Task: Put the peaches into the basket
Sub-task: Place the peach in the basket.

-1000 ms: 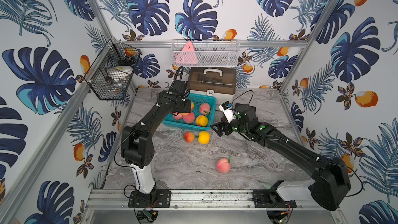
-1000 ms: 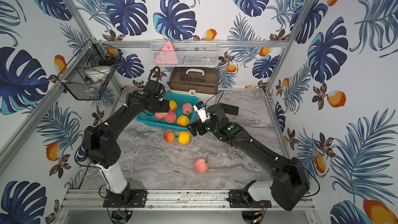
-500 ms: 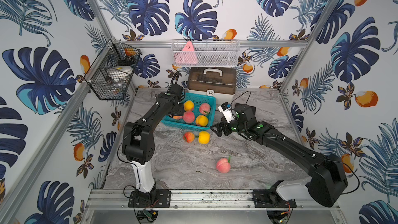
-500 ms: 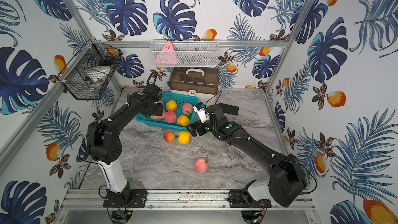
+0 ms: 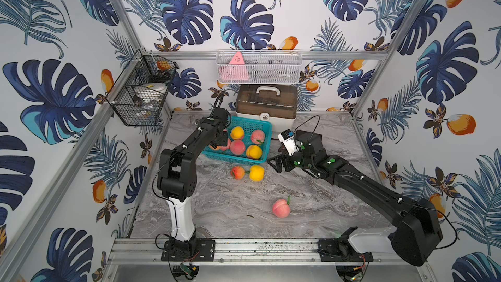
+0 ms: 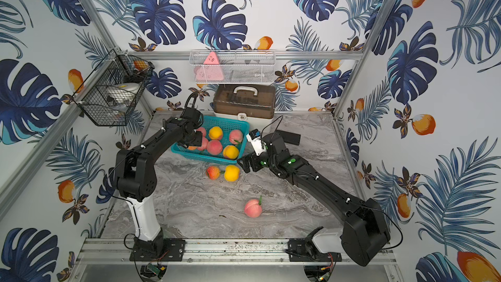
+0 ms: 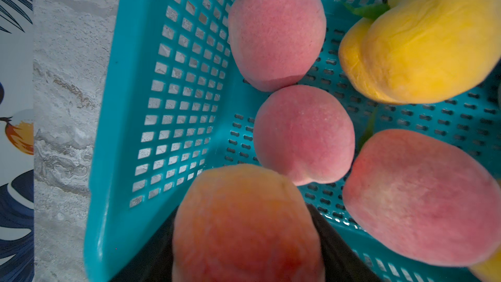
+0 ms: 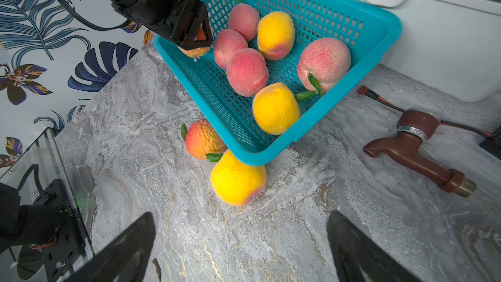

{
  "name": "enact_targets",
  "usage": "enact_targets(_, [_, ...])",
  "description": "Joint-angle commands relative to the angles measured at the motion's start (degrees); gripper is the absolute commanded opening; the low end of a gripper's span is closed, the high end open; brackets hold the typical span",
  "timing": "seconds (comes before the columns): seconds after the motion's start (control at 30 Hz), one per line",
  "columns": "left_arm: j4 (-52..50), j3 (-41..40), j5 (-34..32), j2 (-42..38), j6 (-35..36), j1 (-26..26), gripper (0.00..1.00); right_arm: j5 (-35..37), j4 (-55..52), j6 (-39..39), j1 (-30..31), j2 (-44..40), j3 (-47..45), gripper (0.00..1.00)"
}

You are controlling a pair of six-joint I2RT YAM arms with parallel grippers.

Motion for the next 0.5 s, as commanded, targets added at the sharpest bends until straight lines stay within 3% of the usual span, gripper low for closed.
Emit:
enact_targets(0.0, [0.49, 0.42, -1.01, 0.54, -0.43, 0.33, 0.63, 0.88, 0.42, 0.03, -0.19, -0.64, -0.17, 1.00])
enact_targets(0.47, [-0.14, 0.69, -0.80, 3.30, -0.46, 1.28, 0.64, 1.50, 1.43, 0.47, -0.46, -1.74, -1.39, 1.00])
